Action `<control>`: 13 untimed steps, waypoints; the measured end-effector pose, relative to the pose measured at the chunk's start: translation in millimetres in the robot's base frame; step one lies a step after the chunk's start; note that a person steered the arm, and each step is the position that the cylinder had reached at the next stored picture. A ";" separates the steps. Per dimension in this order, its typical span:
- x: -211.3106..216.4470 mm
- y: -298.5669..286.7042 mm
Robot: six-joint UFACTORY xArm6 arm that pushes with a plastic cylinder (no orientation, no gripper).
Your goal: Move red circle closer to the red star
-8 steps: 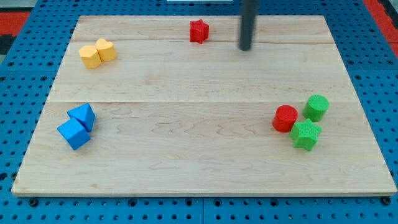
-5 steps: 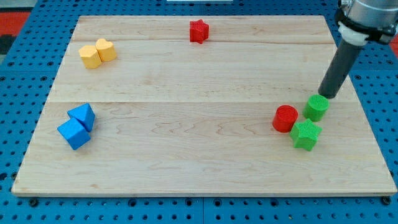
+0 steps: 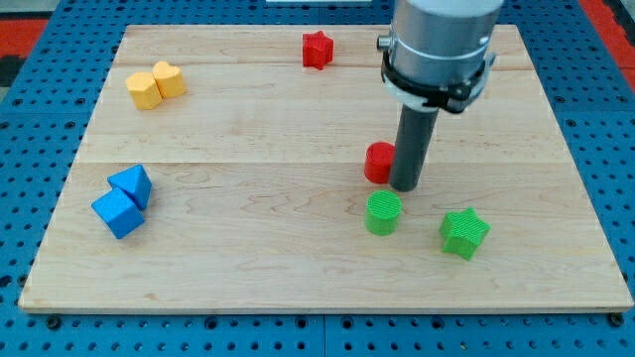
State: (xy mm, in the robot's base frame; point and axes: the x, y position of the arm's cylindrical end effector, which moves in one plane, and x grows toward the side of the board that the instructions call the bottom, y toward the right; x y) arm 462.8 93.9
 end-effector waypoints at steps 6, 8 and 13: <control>-126.5 -107.8; -126.7 -144.5; -188.8 -123.1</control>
